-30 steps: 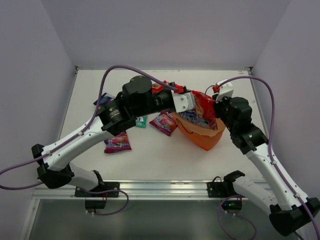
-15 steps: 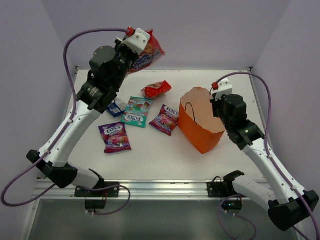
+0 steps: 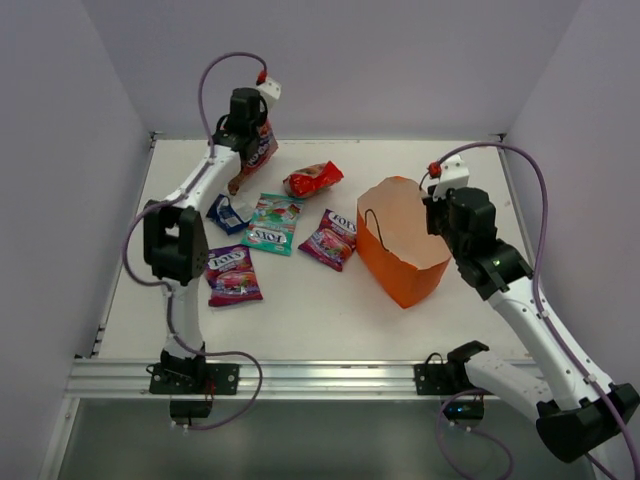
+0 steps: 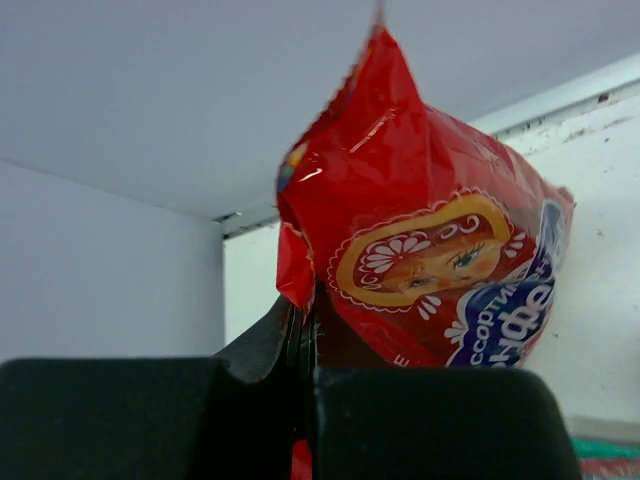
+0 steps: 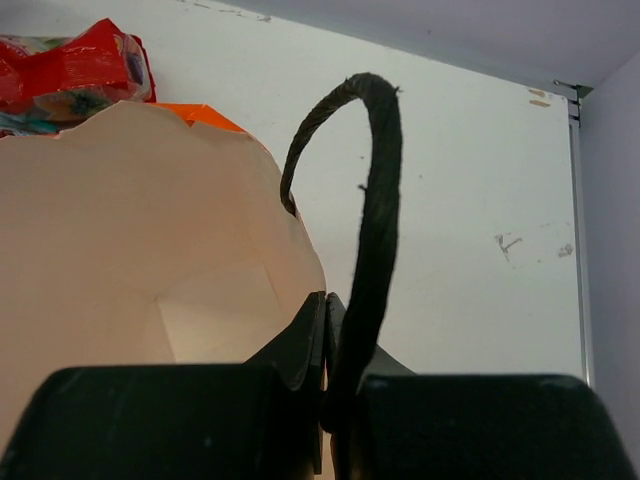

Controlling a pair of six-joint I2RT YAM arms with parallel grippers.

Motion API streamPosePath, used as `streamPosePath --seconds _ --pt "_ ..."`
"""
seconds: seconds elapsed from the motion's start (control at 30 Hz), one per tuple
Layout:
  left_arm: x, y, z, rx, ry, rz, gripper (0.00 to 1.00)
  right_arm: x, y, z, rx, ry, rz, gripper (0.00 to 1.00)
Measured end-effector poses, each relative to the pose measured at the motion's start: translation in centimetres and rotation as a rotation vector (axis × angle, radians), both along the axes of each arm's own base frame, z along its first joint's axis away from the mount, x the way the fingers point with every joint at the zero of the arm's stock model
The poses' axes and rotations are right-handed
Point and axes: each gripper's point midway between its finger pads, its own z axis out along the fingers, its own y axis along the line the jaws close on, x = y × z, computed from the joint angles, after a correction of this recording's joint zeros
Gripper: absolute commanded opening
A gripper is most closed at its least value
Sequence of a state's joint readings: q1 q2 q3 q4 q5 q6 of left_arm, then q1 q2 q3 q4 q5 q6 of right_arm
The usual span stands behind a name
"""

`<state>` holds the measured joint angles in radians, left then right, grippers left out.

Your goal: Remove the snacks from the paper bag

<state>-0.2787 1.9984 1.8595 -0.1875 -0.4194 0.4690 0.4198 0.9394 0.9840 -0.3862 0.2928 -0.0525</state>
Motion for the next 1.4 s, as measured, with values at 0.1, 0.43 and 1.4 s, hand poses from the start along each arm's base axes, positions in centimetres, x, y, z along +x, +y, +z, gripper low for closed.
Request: streamPosePath --seconds 0.1,0.43,1.4 --pt "3.5 0.5 -7.2 0.006 0.079 0.048 0.09 -0.2 0.1 0.0 0.007 0.006 0.007 0.00" --pt "5.8 1.1 -8.0 -0.124 -0.010 0.156 1.00 -0.4 -0.2 0.7 0.020 -0.005 -0.011 0.00" --pt "-23.3 5.4 12.9 -0.589 -0.232 0.140 1.00 8.5 -10.6 -2.8 0.432 0.192 -0.467 0.73"
